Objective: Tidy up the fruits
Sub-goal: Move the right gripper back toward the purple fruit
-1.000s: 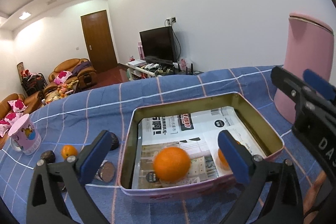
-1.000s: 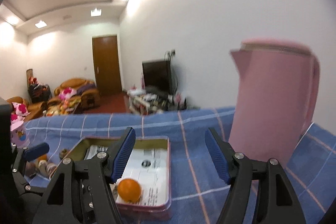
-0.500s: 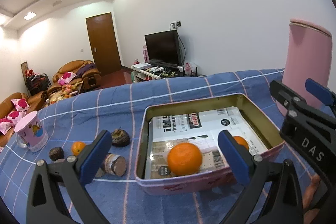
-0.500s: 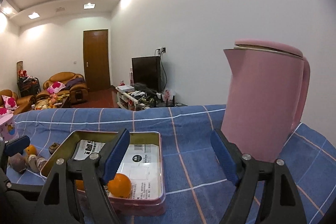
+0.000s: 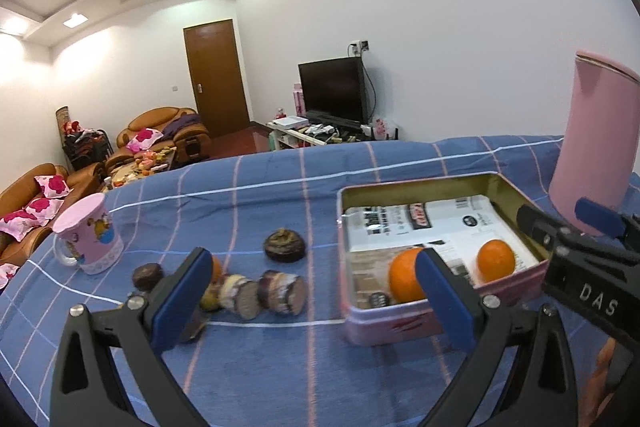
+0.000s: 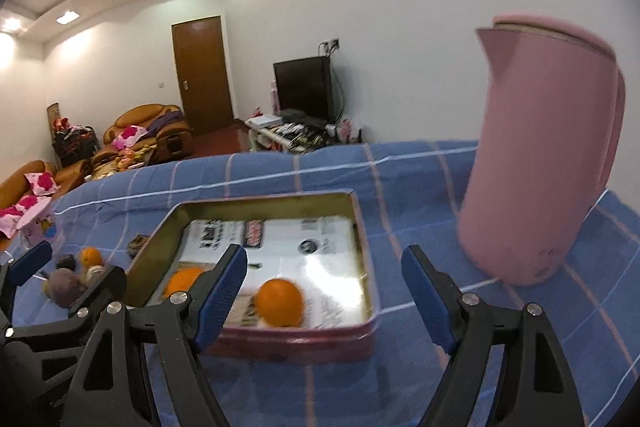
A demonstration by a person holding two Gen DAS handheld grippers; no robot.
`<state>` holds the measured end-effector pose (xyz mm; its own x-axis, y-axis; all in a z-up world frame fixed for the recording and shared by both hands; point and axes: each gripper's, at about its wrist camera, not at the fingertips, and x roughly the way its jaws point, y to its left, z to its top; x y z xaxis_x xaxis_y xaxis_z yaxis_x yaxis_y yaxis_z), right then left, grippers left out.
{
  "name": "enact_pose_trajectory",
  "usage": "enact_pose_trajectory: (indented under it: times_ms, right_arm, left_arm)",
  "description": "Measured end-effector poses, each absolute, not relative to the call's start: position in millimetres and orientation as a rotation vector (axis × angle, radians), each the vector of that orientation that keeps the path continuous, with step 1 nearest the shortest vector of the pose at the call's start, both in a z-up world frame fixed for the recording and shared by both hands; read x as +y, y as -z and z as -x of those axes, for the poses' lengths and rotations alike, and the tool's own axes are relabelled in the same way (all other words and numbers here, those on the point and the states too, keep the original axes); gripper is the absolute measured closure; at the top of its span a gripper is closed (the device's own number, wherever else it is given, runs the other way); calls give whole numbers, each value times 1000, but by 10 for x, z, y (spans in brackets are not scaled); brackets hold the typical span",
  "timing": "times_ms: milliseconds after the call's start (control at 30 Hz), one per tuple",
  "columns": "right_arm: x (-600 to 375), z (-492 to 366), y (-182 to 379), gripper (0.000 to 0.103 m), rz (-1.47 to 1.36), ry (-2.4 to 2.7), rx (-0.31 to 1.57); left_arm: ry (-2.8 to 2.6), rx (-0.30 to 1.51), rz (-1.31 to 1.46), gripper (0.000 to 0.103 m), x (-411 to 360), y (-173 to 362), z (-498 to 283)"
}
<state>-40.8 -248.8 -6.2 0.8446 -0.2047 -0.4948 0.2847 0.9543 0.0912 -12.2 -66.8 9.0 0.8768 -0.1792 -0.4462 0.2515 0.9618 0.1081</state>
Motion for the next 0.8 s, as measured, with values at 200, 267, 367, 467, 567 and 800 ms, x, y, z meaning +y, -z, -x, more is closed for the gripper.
enact_pose_trajectory:
  times_ms: [200, 267, 367, 467, 567, 800]
  right_arm:
    - [-2214, 386, 84, 22, -166, 216, 518]
    - [-2146, 379, 80, 22, -173, 206, 515]
    - [-2032, 345, 62, 22, -159, 204, 514]
    - [-1961, 291, 76, 22, -158, 176, 535]
    - [-1853, 247, 88, 22, -153, 162, 545]
    - [-1547, 145, 114, 22, -129, 134, 571]
  left_arm:
    - [199, 452, -146, 0, -397, -86, 91]
    - [190, 456, -143, 0, -306, -78, 76]
    - [184, 459, -137, 0, -215, -64, 61]
    - [178, 461, -128, 0, -106, -61, 39]
    - [173, 466, -124, 0, 17, -51, 5]
    - [145, 471, -120, 0, 314, -31, -84]
